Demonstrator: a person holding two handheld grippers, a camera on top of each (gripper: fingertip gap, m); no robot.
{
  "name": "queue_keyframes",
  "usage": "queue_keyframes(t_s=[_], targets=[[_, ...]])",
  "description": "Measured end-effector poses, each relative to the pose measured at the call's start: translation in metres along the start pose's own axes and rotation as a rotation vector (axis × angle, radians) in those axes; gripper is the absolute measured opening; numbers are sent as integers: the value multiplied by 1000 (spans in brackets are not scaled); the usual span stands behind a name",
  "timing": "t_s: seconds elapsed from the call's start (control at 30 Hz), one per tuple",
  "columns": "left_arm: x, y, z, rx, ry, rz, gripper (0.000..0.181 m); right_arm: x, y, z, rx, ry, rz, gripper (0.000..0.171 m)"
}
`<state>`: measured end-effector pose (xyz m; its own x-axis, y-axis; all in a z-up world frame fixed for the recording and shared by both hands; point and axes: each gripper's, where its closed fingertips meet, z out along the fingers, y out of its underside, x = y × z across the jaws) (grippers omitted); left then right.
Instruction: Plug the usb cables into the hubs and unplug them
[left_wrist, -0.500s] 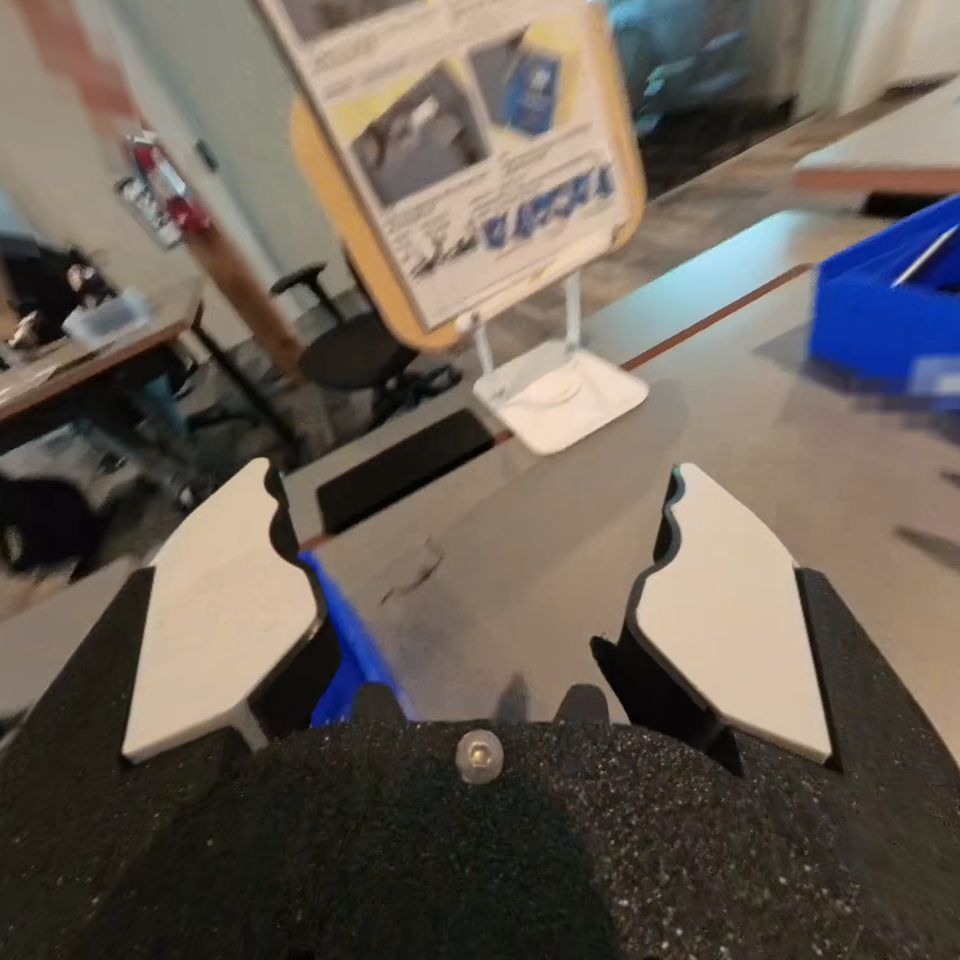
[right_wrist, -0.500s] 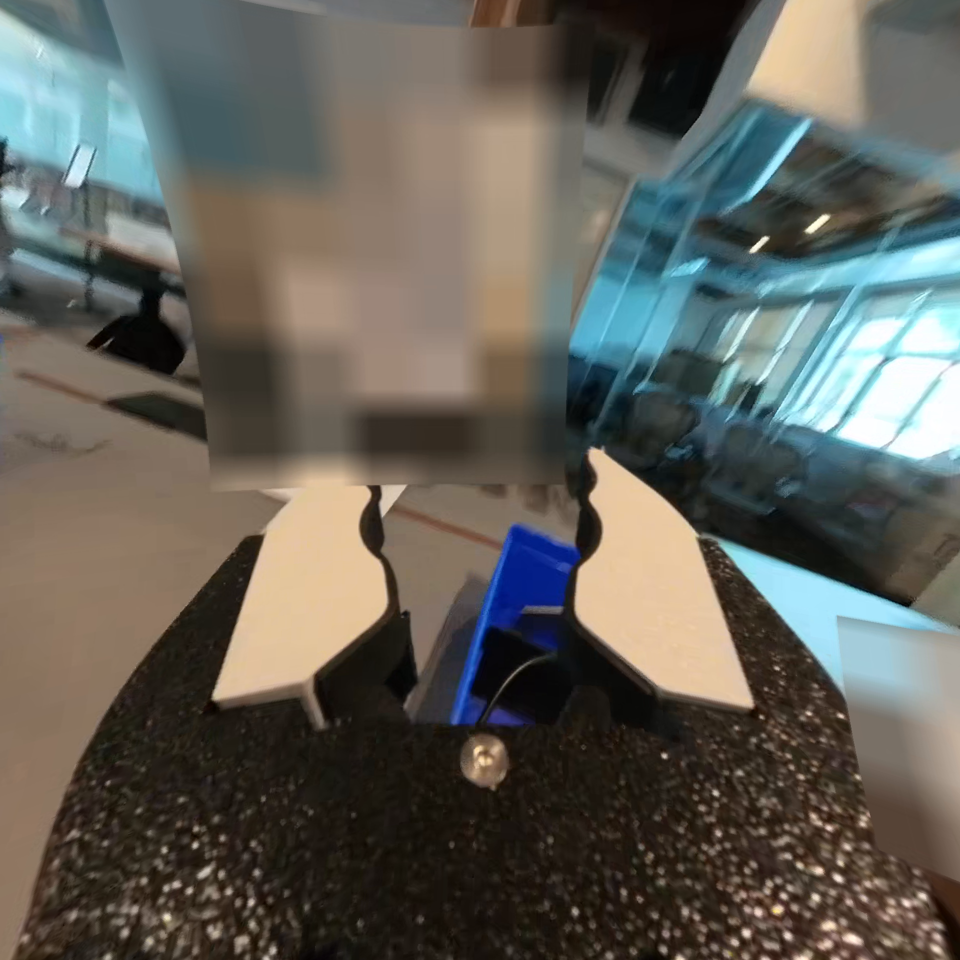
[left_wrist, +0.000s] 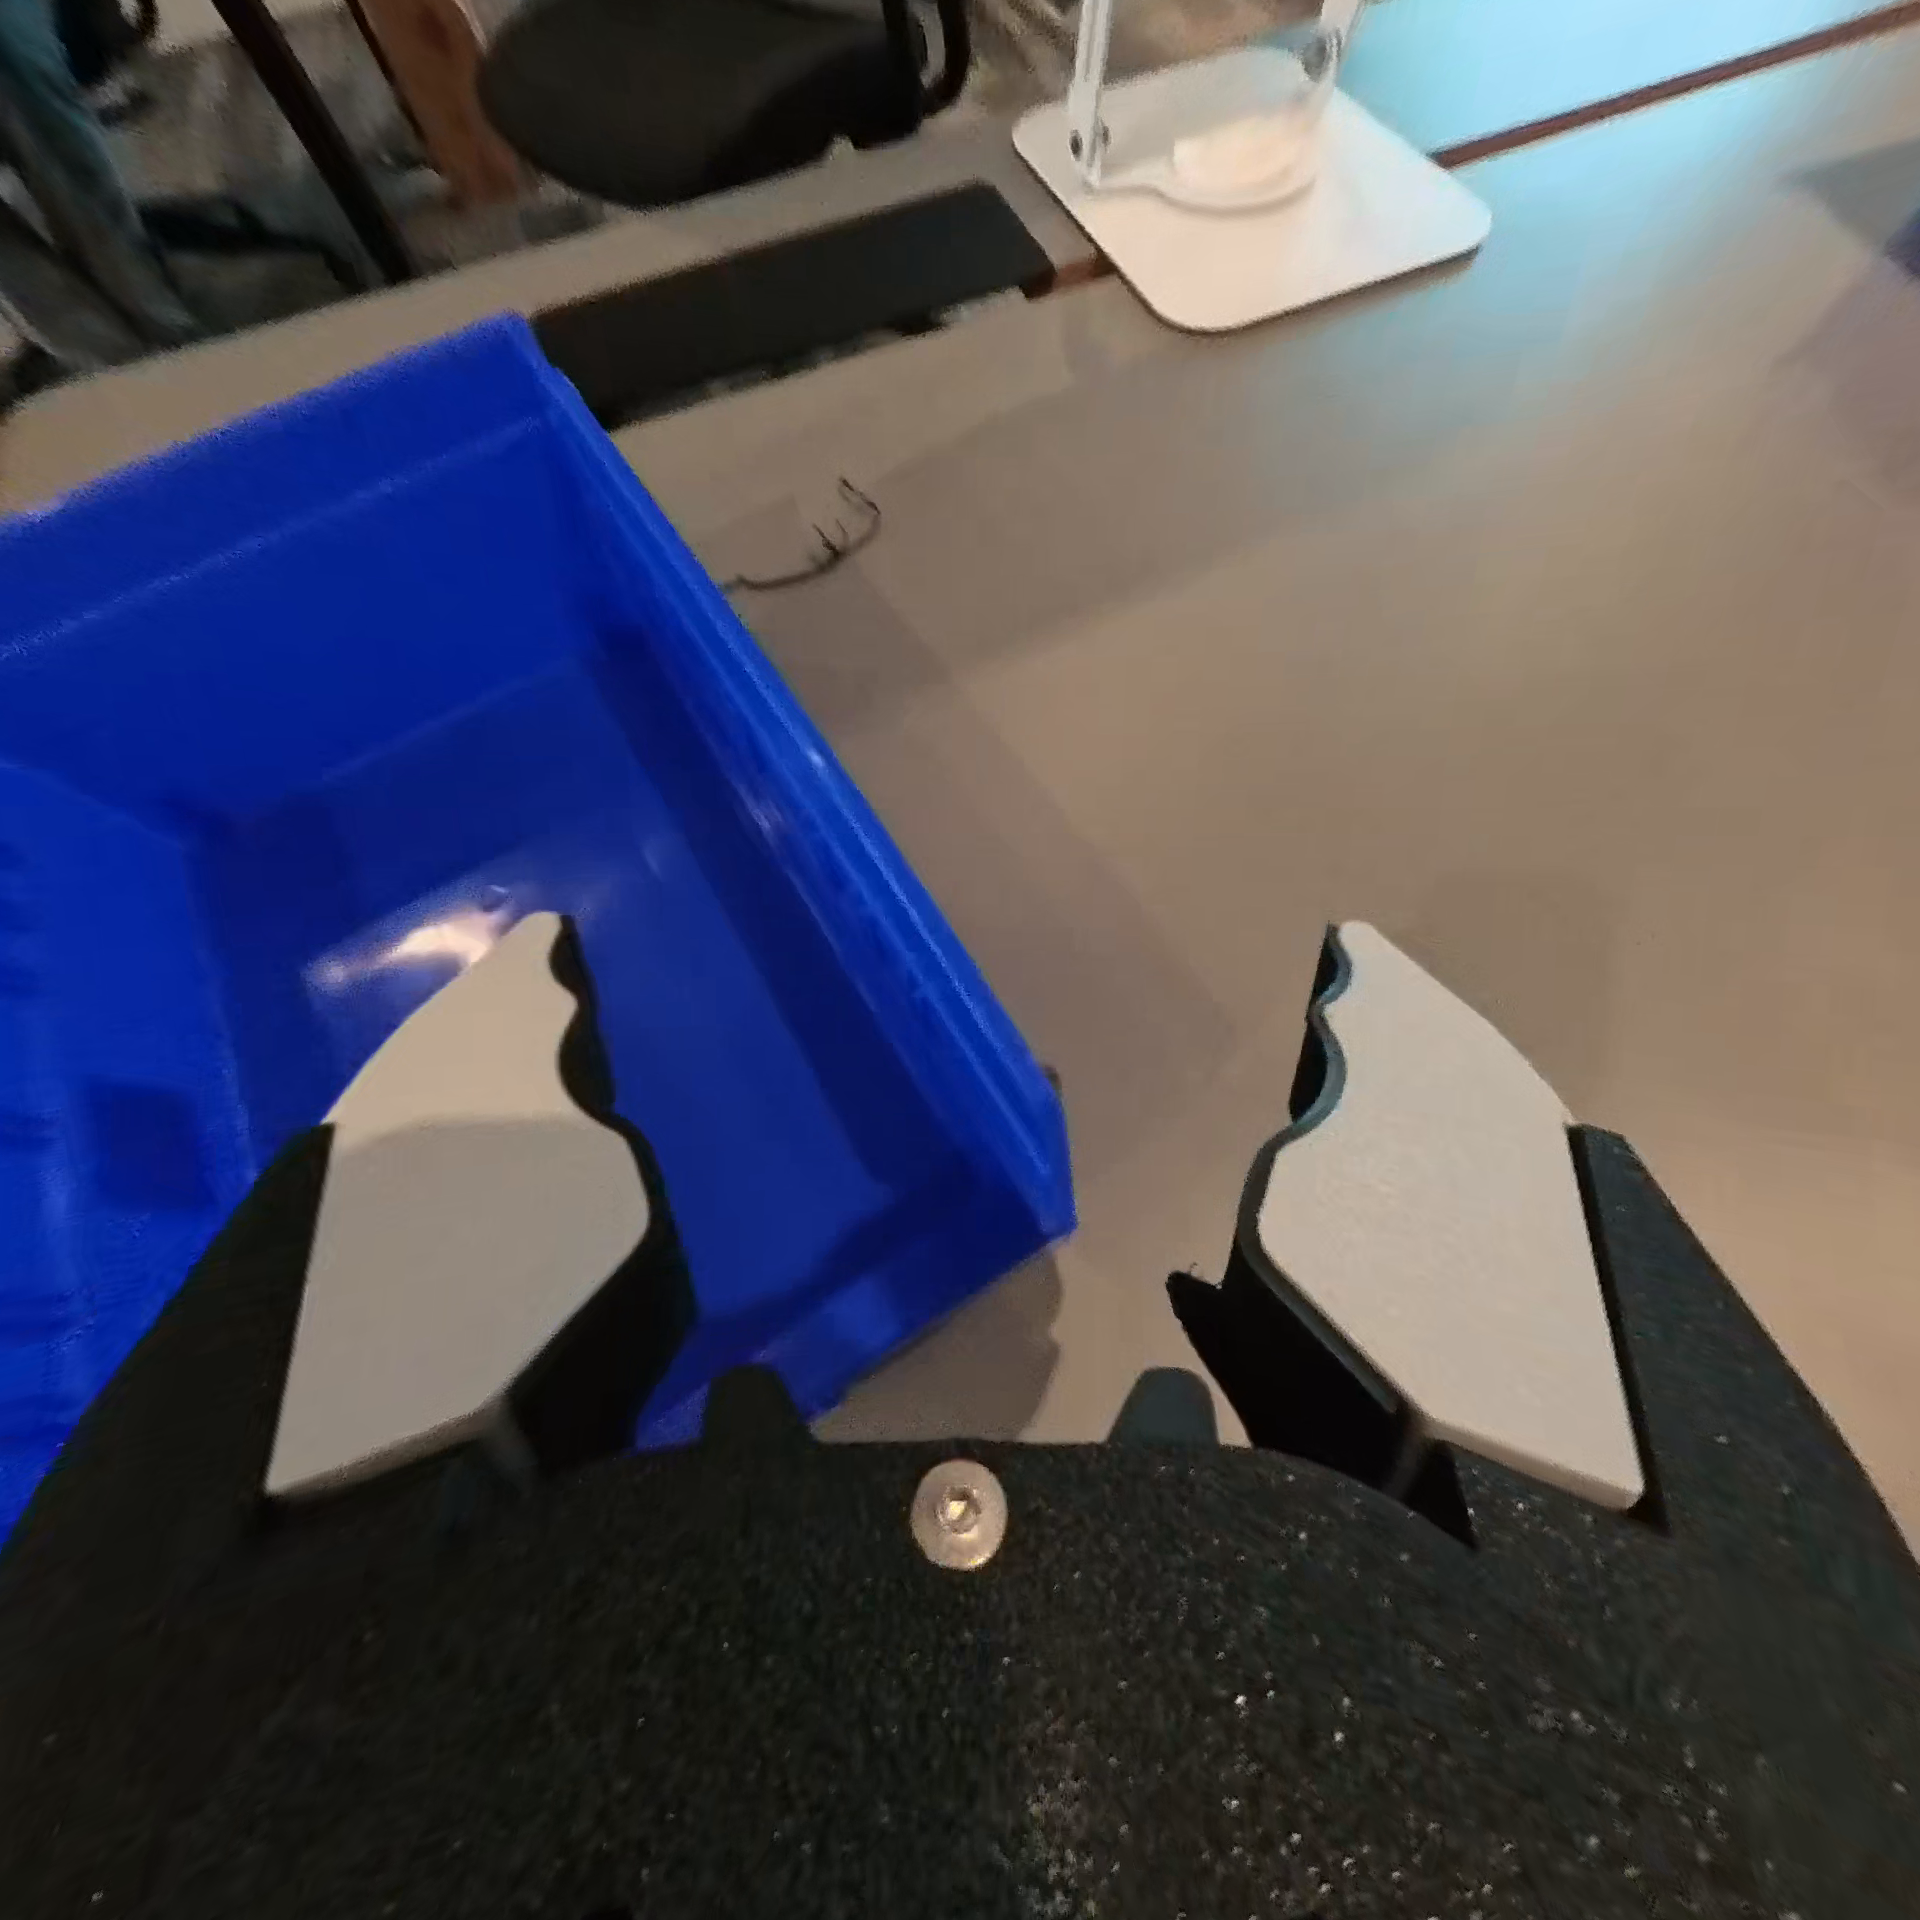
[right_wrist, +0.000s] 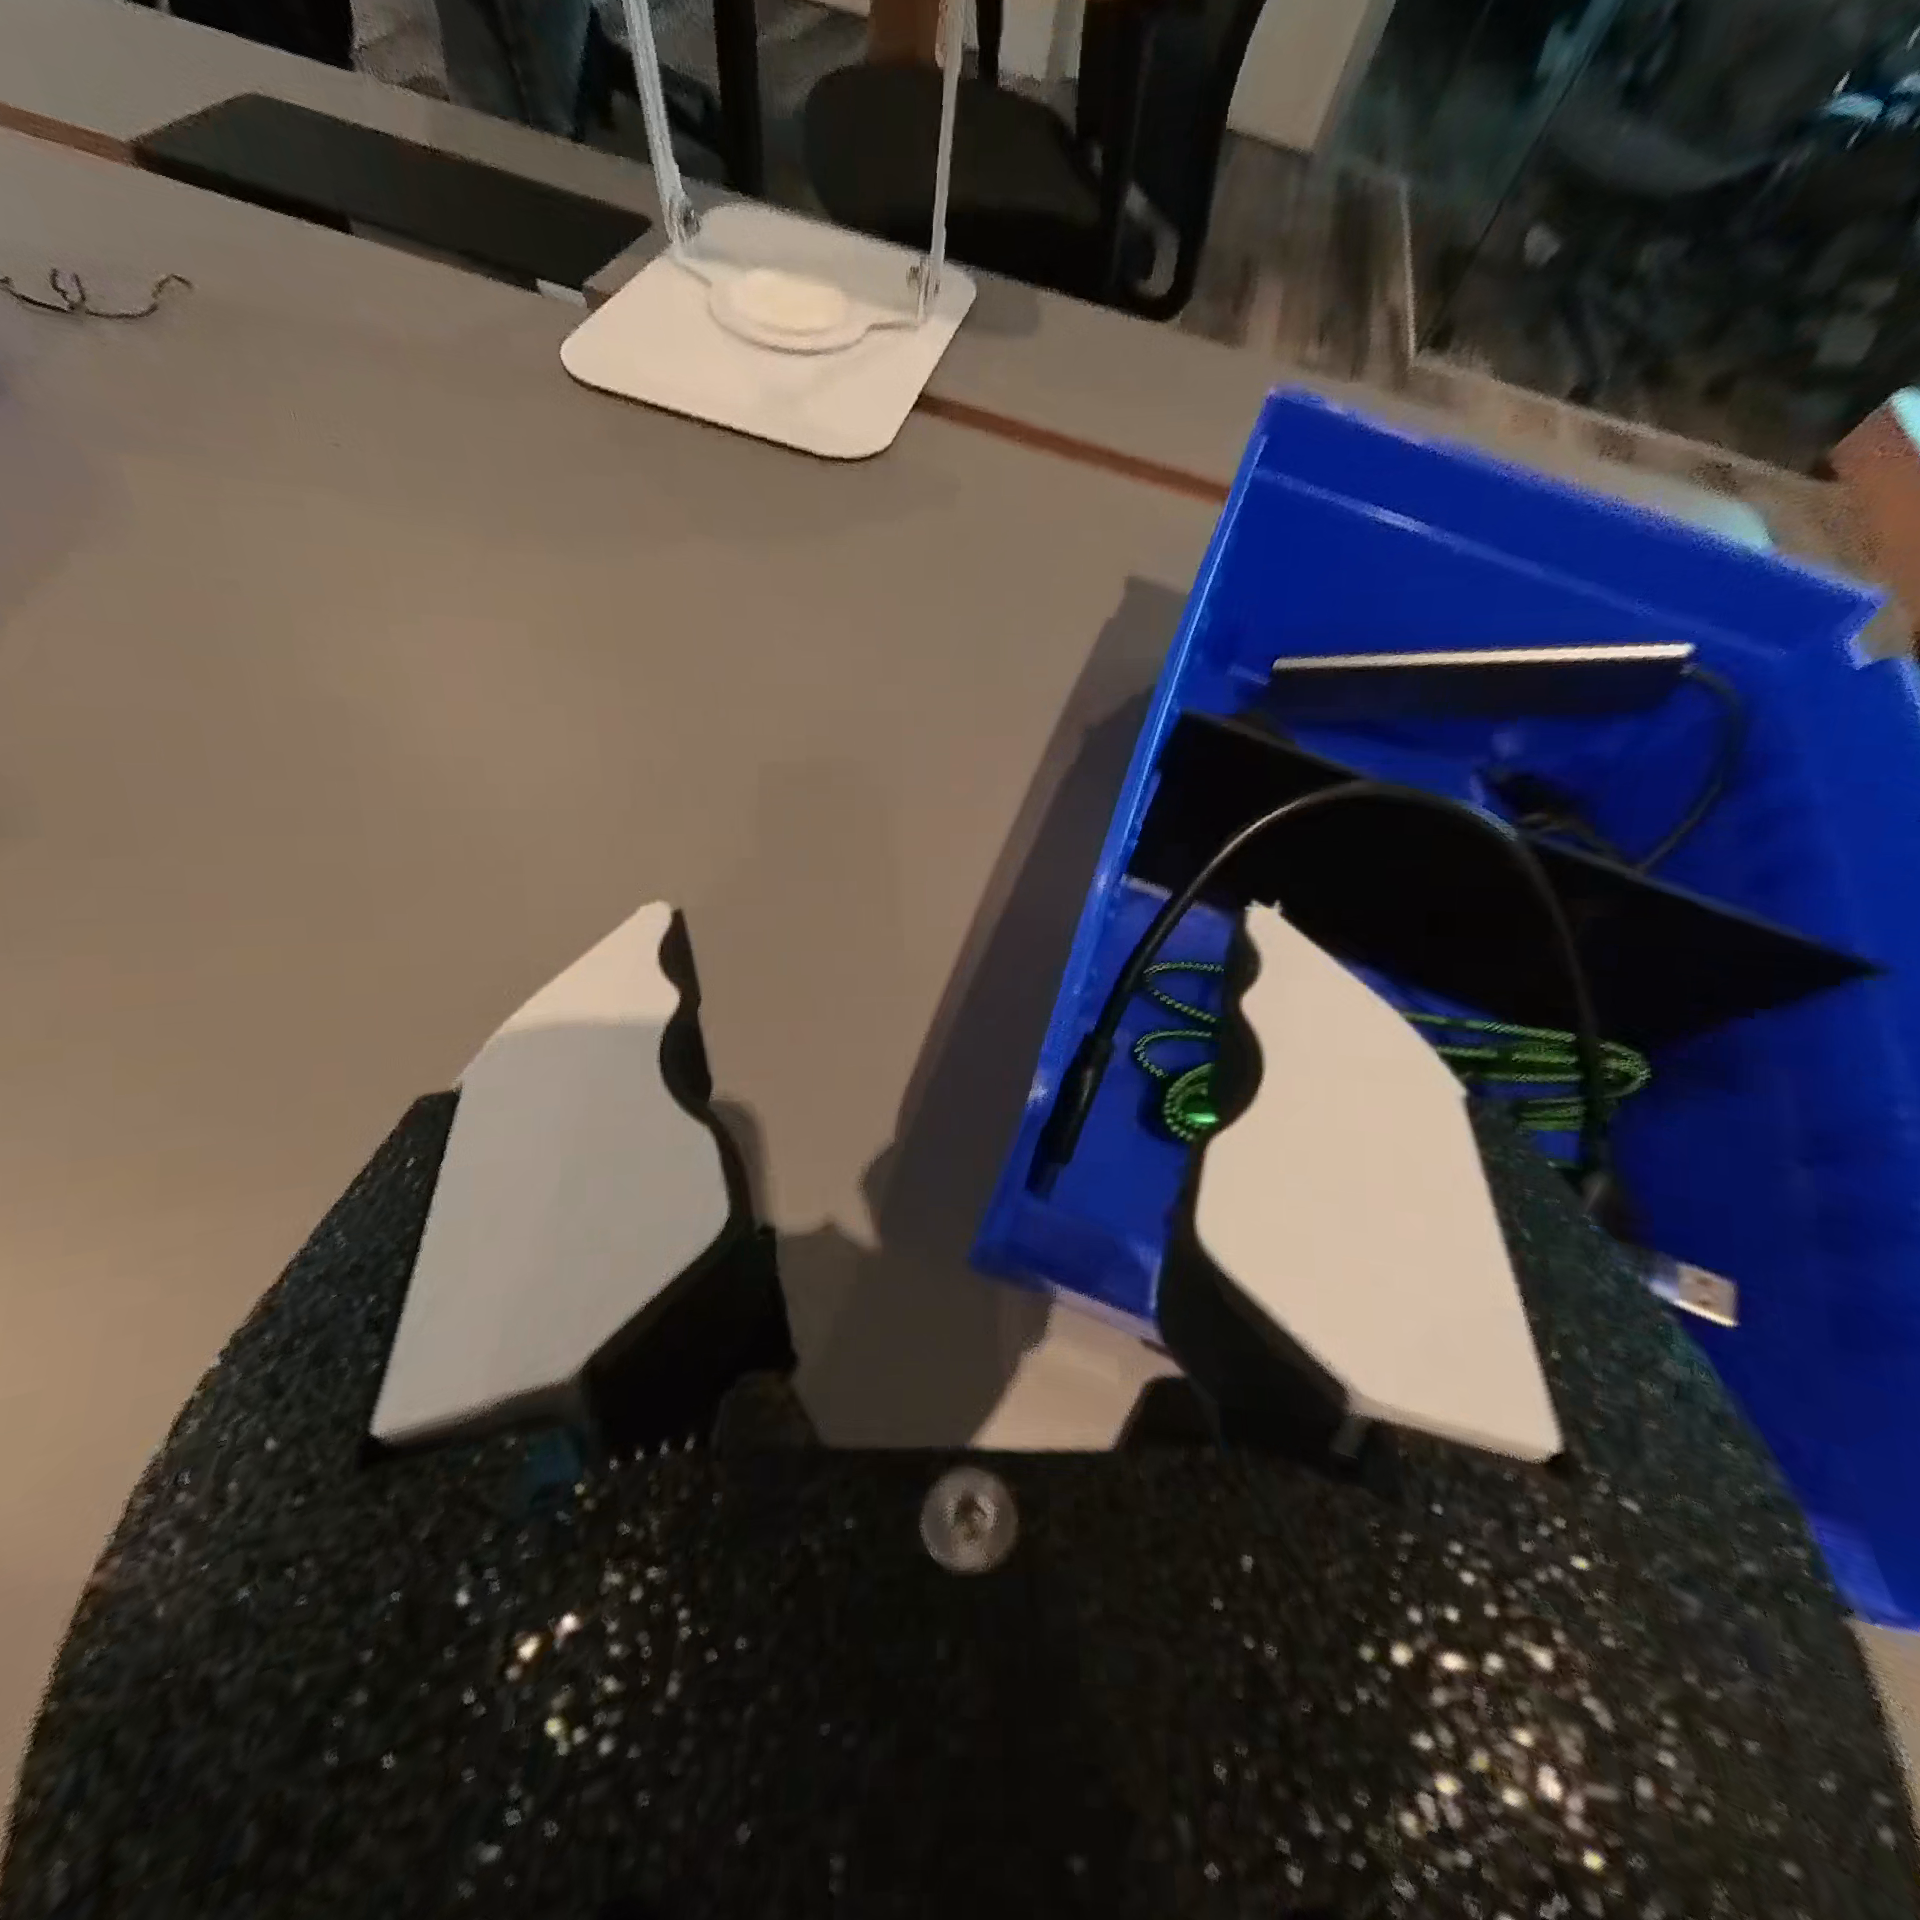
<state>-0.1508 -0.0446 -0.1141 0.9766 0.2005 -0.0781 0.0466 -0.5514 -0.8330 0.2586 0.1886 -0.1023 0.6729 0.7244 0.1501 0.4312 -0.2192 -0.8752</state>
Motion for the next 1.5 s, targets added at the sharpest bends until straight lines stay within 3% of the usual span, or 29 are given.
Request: queue_keyframes(t_s=[0.23,0.33,0.4,0.5,0.53,0.67,0.77,0.97,1.5], targets=[[7,28,26,-182,-31,-35,106,-1,10,10,-54,12,70,70],[2,34,30,-220,-86,-14,86,-1,14,13,-88,6,74,62],[0,37,31,-239,-108,15,71,3,17,17,-111,43,66,46],[-6,41,31,-282,-168,141,34,20,20,16,-143,190,-23,15],[-7,41,30,-292,-192,177,30,23,21,16,-155,221,-44,14],[-8,42,30,-320,-219,190,30,16,28,20,-219,178,-33,42],[-9,40,31,-287,-196,132,28,21,43,20,-292,171,18,52],[-15,38,33,-277,-221,141,26,21,44,21,-239,133,67,24],[-51,49,18,-254,-245,2,8,24,45,24,-246,161,26,5]])
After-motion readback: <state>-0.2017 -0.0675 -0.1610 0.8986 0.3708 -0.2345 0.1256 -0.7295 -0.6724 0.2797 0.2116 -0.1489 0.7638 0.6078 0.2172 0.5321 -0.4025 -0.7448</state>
